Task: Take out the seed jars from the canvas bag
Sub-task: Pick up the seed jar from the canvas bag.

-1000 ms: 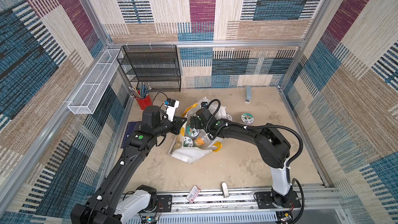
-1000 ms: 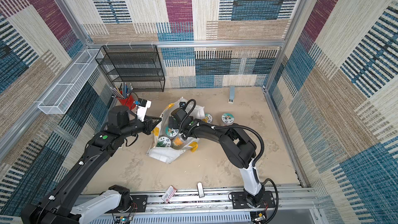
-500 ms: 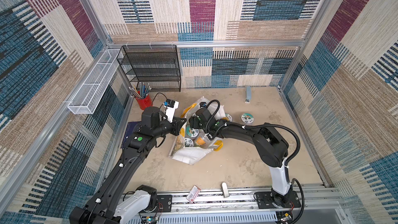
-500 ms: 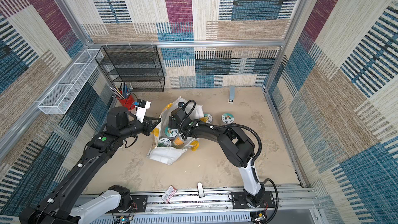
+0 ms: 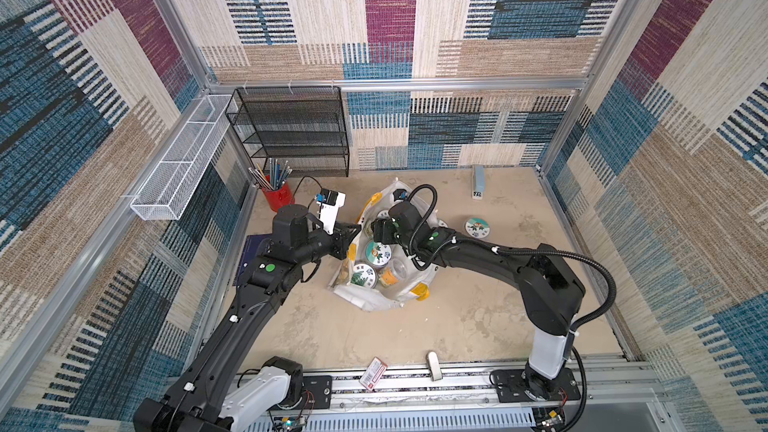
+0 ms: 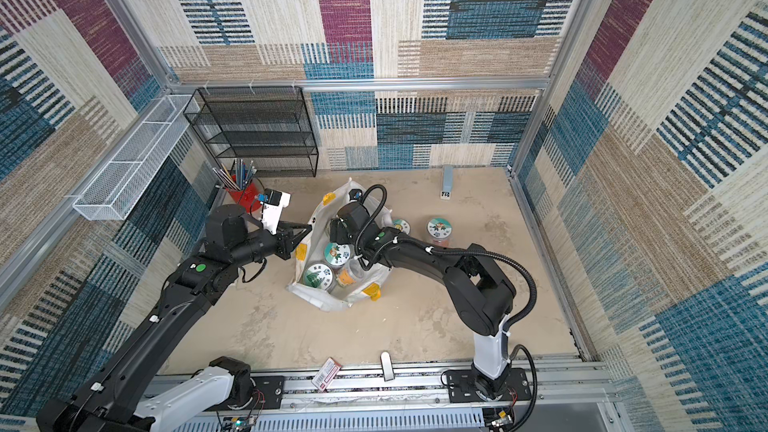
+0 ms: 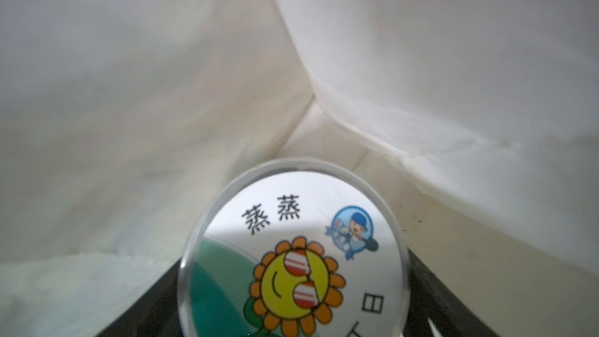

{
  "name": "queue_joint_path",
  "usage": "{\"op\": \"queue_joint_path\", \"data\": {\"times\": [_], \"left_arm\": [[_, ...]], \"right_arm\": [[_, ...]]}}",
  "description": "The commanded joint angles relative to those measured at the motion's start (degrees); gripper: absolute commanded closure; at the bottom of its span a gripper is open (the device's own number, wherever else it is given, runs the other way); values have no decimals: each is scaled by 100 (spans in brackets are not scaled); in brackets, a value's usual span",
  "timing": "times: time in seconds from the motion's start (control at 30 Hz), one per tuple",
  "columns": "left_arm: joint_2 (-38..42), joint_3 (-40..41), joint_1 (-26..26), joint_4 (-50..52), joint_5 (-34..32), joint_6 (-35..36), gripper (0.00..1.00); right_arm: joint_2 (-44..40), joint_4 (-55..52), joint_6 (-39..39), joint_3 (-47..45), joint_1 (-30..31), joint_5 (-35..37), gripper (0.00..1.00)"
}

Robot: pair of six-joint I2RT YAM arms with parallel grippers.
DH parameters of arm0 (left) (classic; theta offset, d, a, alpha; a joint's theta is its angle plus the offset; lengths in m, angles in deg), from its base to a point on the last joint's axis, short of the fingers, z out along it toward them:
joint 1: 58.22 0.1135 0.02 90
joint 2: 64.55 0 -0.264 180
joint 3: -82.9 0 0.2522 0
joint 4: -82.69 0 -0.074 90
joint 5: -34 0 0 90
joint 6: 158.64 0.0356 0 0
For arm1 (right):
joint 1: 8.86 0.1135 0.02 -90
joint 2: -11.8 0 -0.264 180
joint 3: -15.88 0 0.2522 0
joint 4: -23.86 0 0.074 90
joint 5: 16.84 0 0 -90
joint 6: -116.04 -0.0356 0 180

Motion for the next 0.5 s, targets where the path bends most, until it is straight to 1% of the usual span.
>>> {"op": "queue_joint_path", "data": {"times": [0.0, 0.27, 0.47], "left_arm": [[1, -59, 6, -247, -94, -119, 100], [-113, -311, 4, -139, -398, -583, 100], [-234, -496, 7, 47, -699, -814, 100]], "right_arm": [[-233, 310, 66, 30, 4, -86, 27], [-342, 53, 94, 153, 33, -273, 27], [-638, 13, 133, -4, 70, -94, 27]]}}
